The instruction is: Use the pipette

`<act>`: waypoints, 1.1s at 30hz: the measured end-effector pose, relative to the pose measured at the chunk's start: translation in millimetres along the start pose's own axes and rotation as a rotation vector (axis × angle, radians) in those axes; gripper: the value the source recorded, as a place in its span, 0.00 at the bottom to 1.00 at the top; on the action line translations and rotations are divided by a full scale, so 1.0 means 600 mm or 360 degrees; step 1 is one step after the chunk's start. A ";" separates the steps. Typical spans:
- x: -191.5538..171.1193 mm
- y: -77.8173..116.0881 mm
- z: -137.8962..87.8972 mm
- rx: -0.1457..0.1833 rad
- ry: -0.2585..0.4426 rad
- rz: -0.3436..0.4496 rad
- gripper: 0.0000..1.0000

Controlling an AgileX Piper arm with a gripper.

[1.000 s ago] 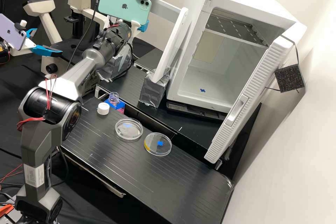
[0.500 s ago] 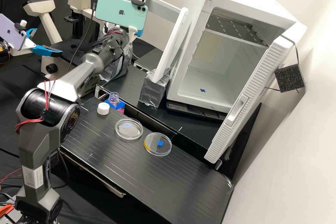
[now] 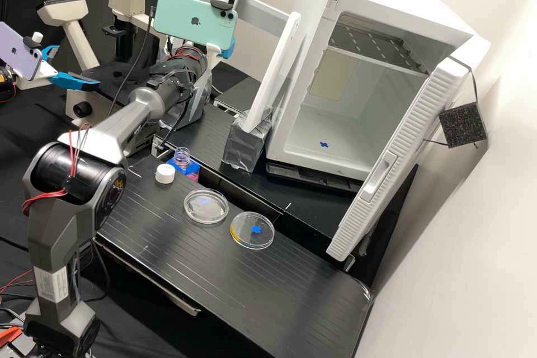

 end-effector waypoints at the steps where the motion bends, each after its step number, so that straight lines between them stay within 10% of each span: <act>1: 0.000 0.000 0.000 -0.0003 -0.0001 0.0000 0.00; 18: 0.010 -0.009 0.012 -0.0028 -0.0035 -0.0006 0.00; 19: 0.012 -0.009 0.013 -0.0029 -0.0036 -0.0003 1.00; 33: 0.017 -0.010 0.017 -0.0042 -0.0085 0.0059 1.00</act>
